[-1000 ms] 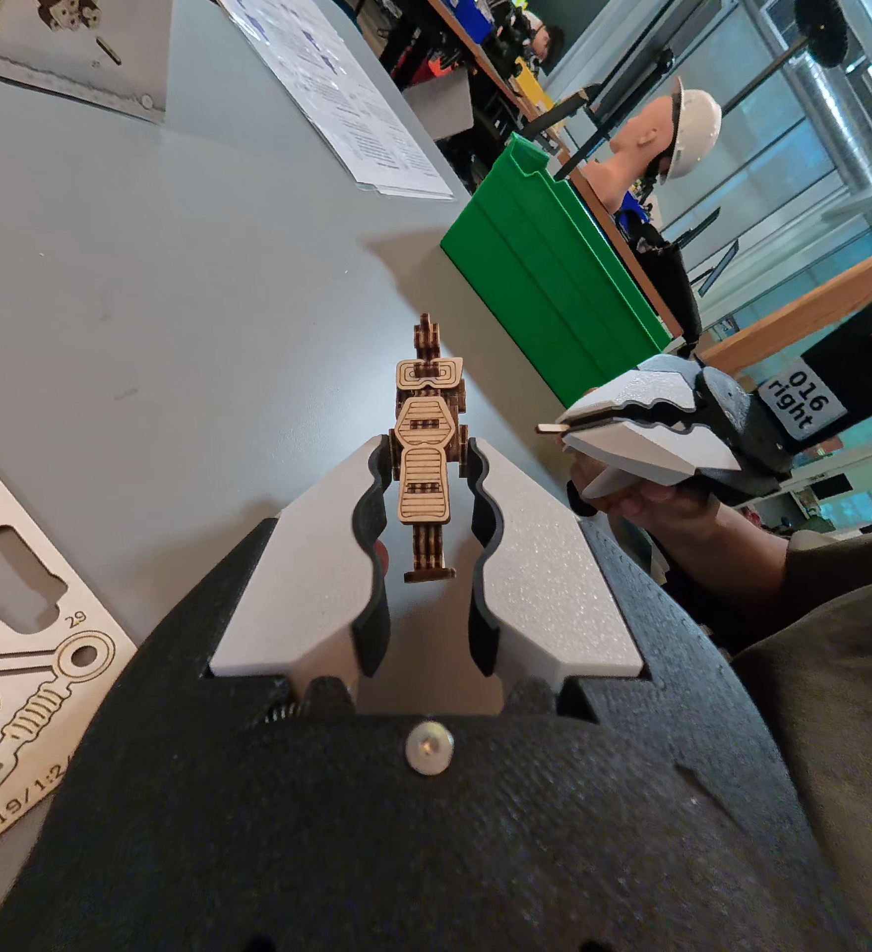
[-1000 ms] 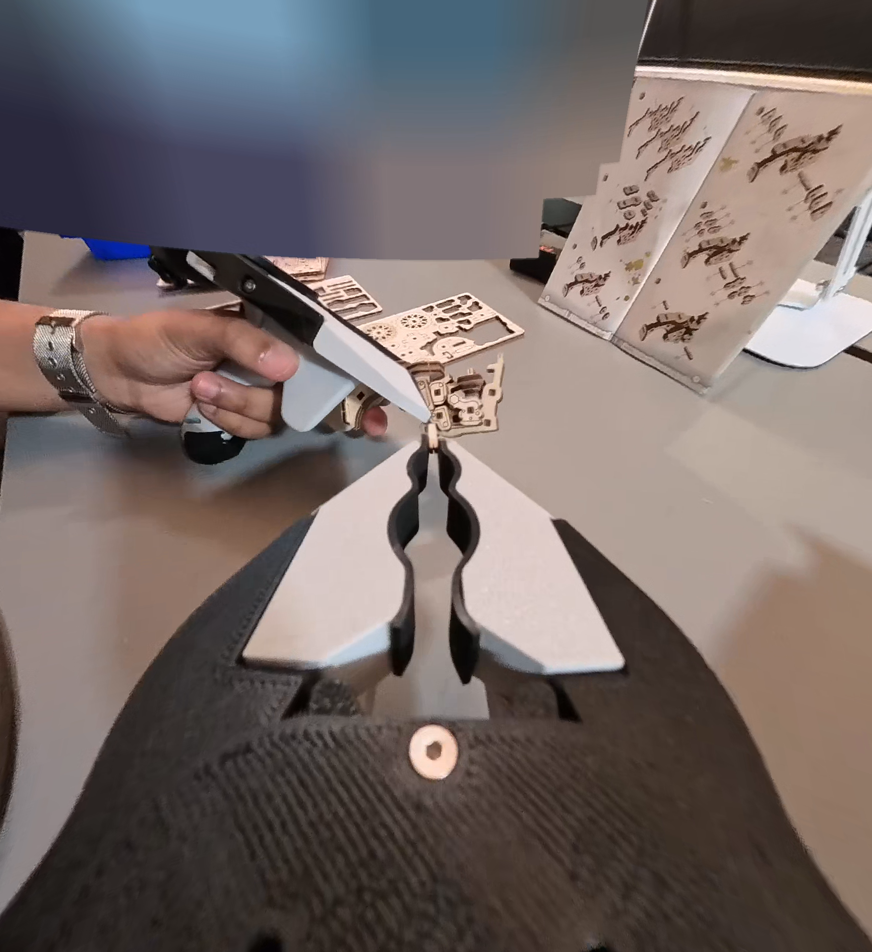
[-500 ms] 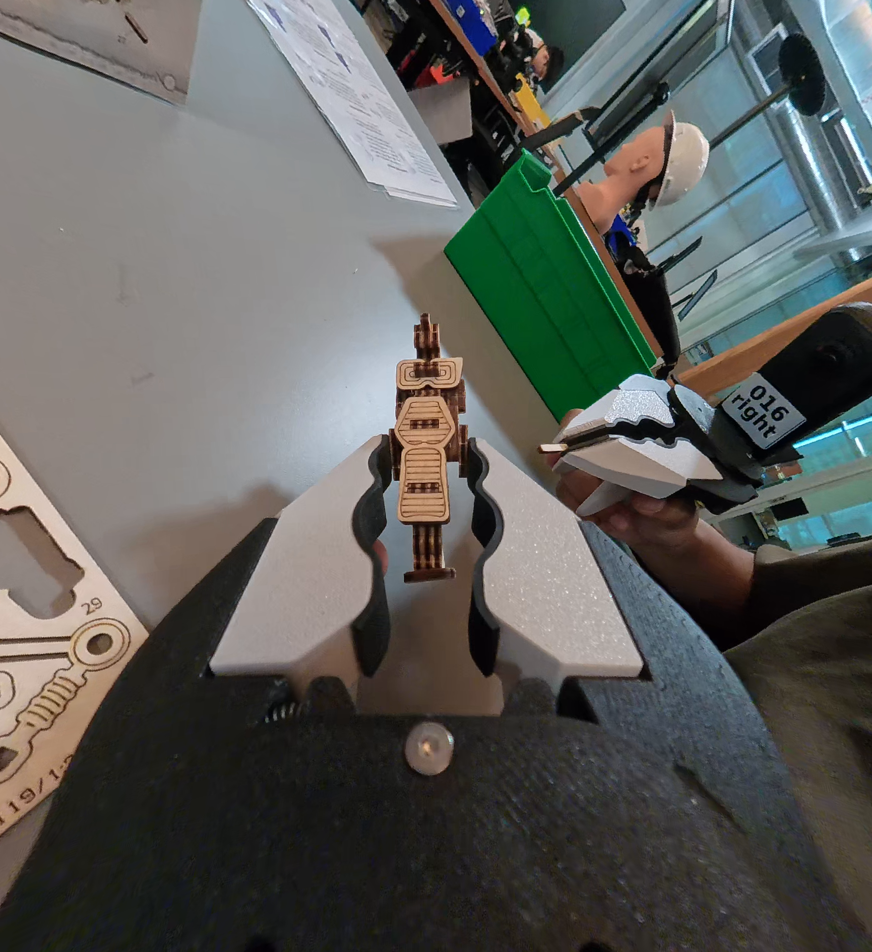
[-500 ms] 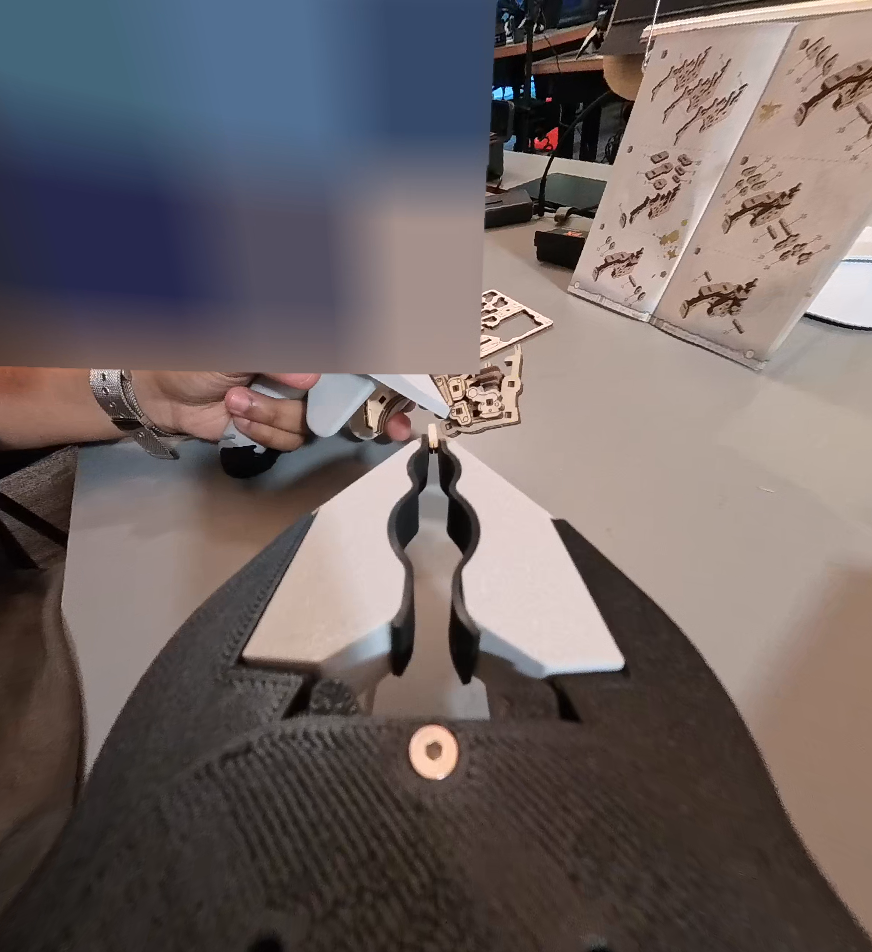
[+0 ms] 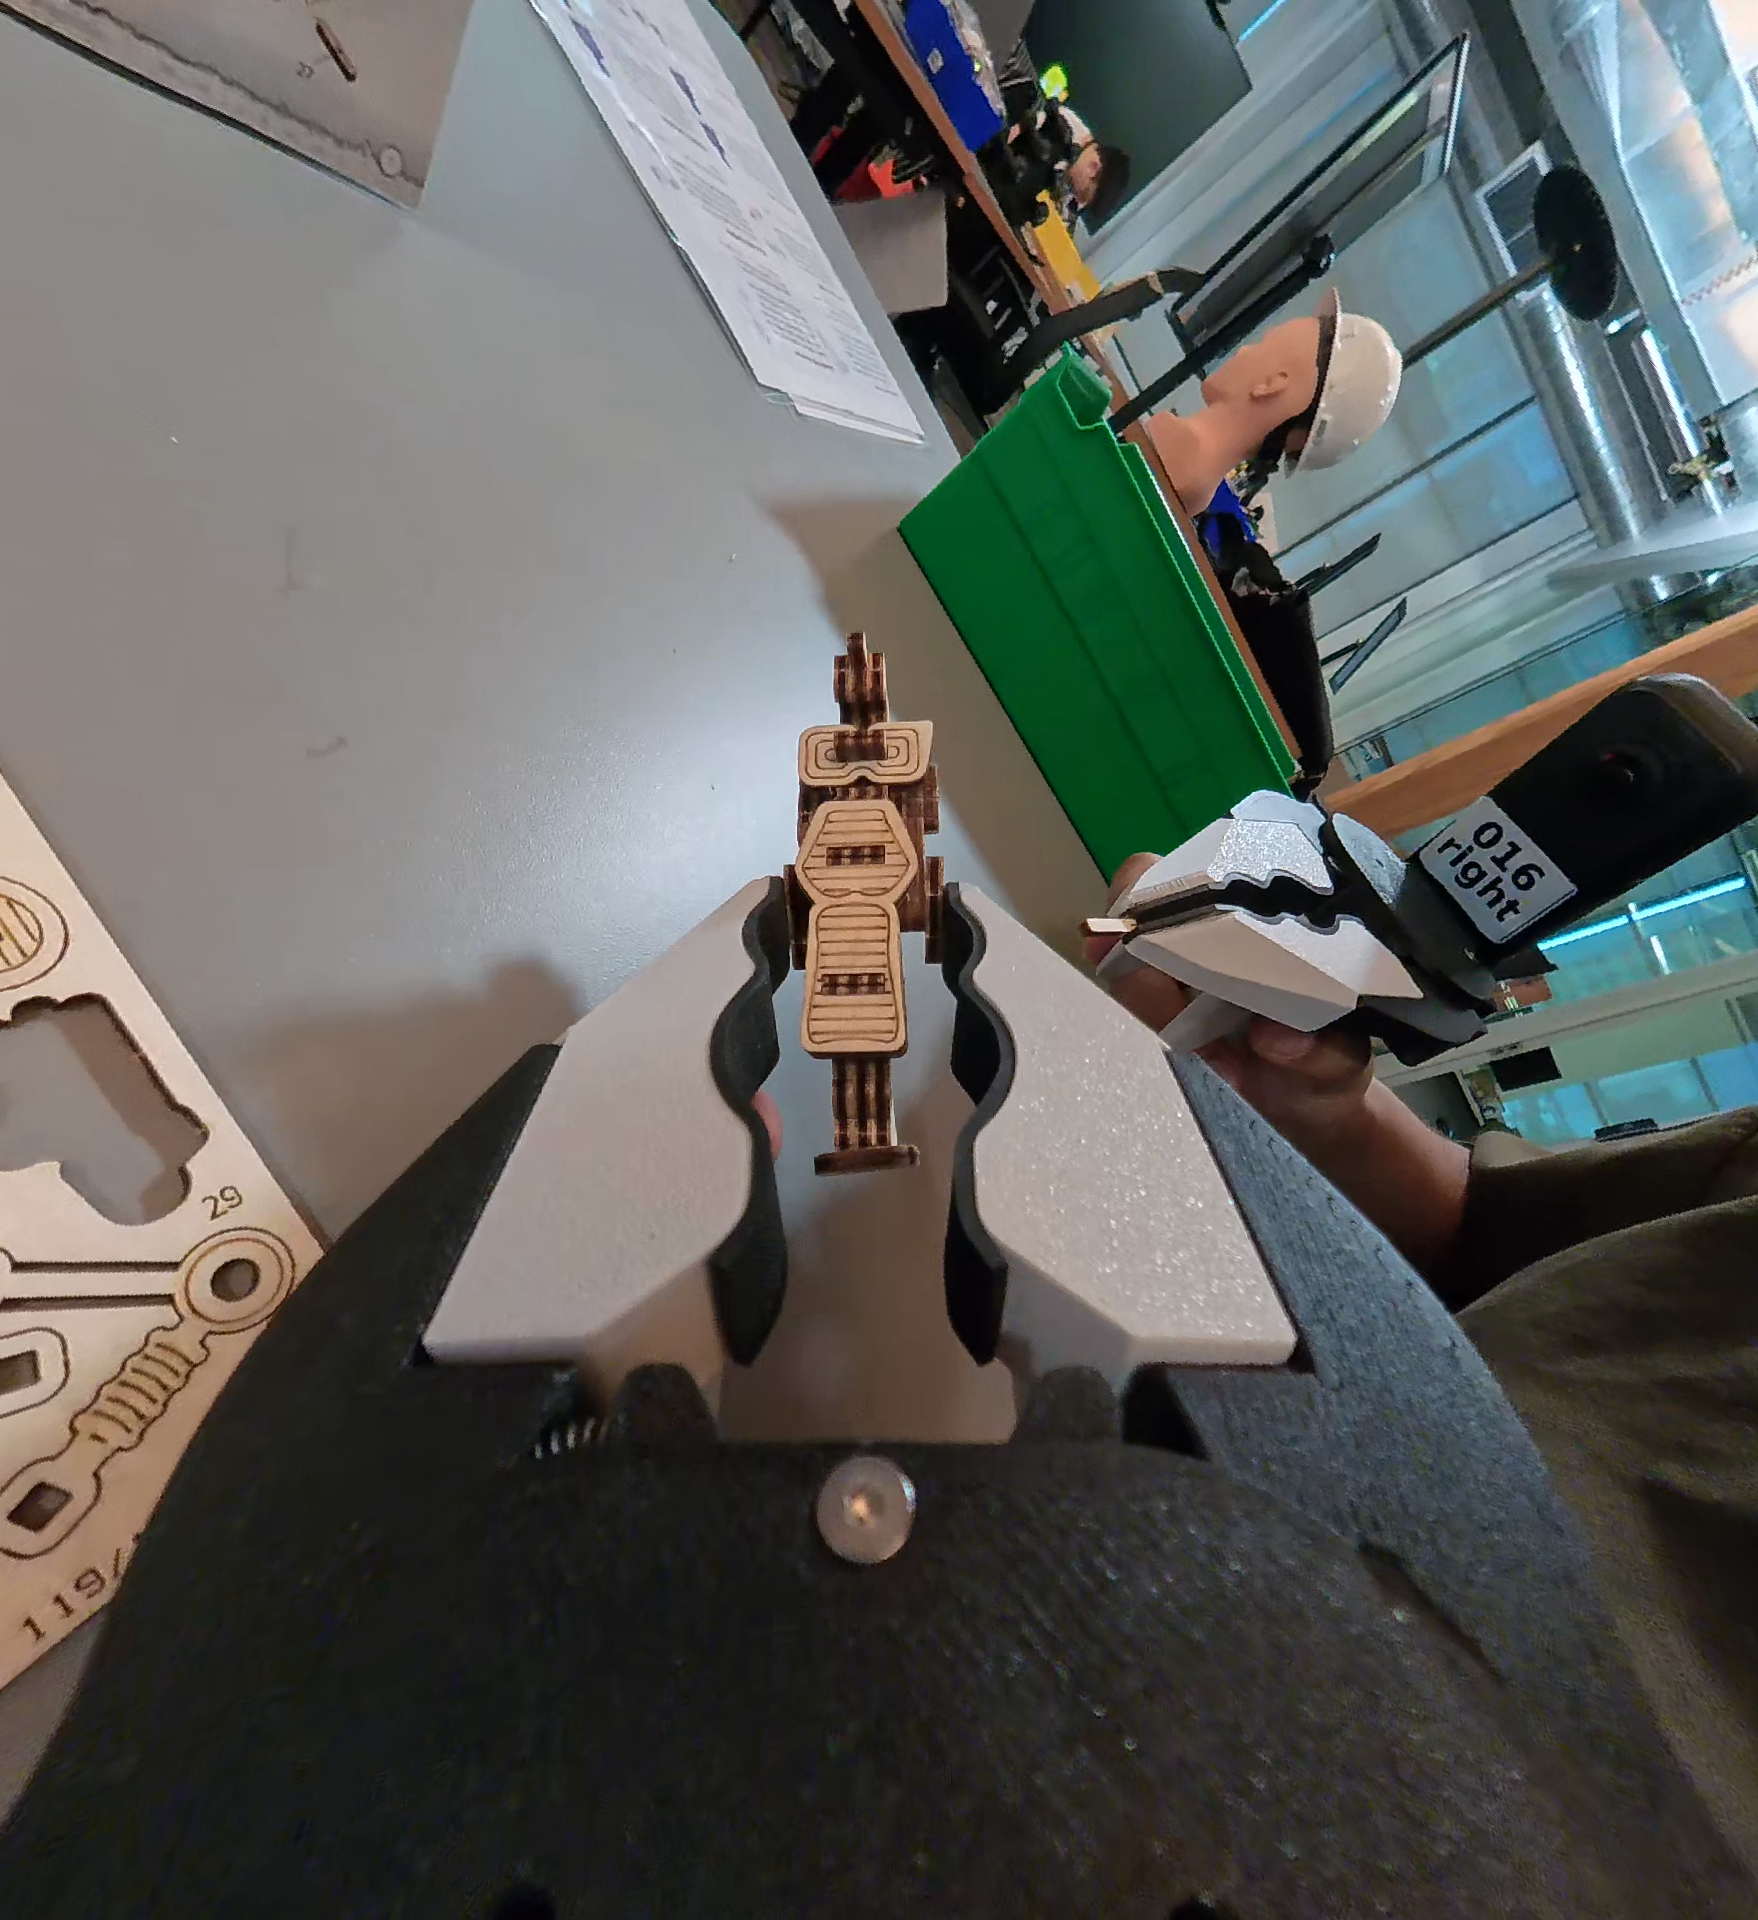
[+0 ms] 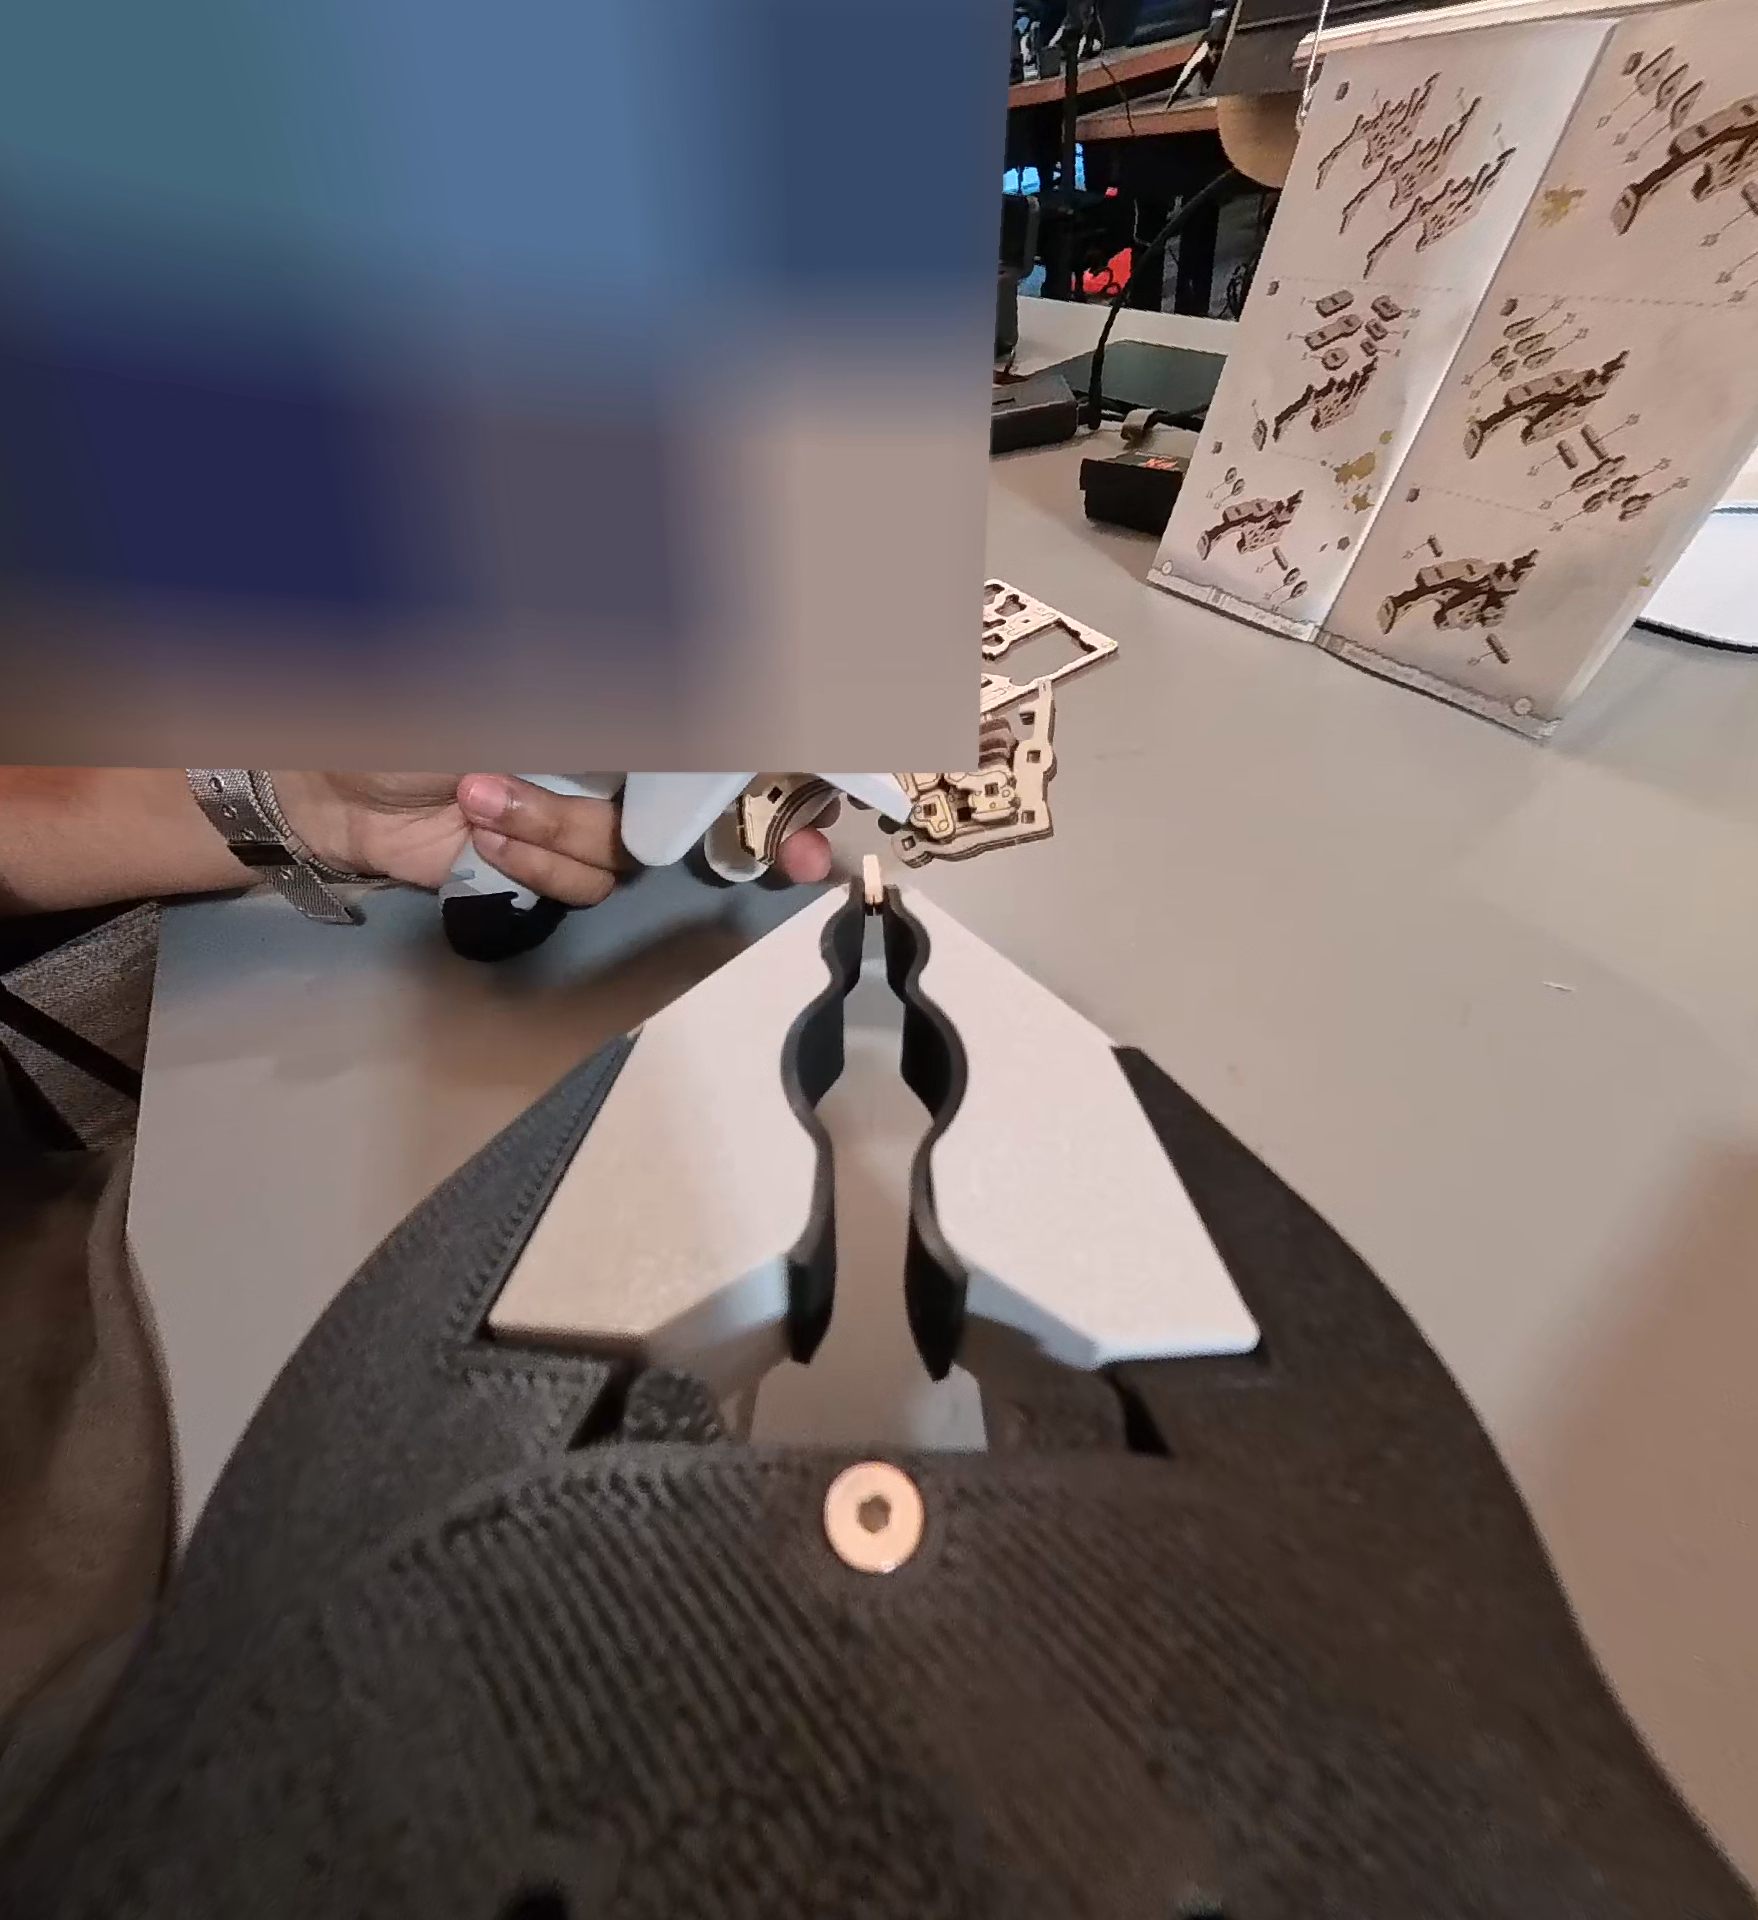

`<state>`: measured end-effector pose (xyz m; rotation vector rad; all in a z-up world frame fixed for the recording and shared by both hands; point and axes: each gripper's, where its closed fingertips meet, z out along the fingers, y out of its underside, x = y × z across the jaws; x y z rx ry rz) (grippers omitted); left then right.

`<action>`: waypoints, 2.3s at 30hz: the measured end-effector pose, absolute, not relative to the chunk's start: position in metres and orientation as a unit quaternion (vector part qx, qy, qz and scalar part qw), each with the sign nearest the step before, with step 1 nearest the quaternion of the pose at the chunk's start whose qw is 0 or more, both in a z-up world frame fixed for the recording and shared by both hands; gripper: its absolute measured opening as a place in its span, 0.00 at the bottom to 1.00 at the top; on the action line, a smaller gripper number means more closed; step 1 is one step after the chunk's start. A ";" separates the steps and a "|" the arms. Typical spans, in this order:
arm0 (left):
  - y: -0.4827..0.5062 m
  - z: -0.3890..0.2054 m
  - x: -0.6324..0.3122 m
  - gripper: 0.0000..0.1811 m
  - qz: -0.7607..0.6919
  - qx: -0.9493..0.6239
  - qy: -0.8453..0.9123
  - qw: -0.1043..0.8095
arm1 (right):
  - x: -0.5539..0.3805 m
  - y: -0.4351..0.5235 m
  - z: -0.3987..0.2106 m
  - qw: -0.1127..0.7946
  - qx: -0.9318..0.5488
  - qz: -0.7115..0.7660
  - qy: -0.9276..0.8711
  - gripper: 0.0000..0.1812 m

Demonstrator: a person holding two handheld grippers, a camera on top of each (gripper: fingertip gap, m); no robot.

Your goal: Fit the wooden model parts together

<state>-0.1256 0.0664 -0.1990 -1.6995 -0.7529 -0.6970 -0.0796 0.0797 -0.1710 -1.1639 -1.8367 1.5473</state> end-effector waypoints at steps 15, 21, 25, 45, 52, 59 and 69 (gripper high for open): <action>0.066 -0.200 -0.125 0.14 -0.293 -0.719 -0.317 0.544 | -0.079 0.079 -0.172 0.233 -0.423 0.563 -0.671 0.01; 0.066 -0.201 -0.125 0.14 -0.297 -0.720 -0.319 0.541 | -0.079 0.079 -0.172 0.233 -0.423 0.561 -0.672 0.01; 0.066 -0.202 -0.127 0.14 -0.309 -0.712 -0.328 0.538 | -0.079 0.079 -0.173 0.233 -0.423 0.560 -0.673 0.01; 0.061 -0.197 -0.133 0.14 -0.371 -0.667 -0.357 0.538 | -0.078 0.078 -0.173 0.234 -0.421 0.557 -0.677 0.01; 0.060 -0.192 -0.133 0.14 -0.398 -0.650 -0.356 0.541 | -0.078 0.078 -0.174 0.234 -0.420 0.557 -0.677 0.01; 0.059 -0.190 -0.132 0.14 -0.413 -0.643 -0.352 0.540 | -0.077 0.078 -0.174 0.233 -0.420 0.556 -0.678 0.01; 0.059 -0.189 -0.132 0.14 -0.429 -0.633 -0.355 0.538 | -0.077 0.079 -0.174 0.233 -0.420 0.556 -0.678 0.01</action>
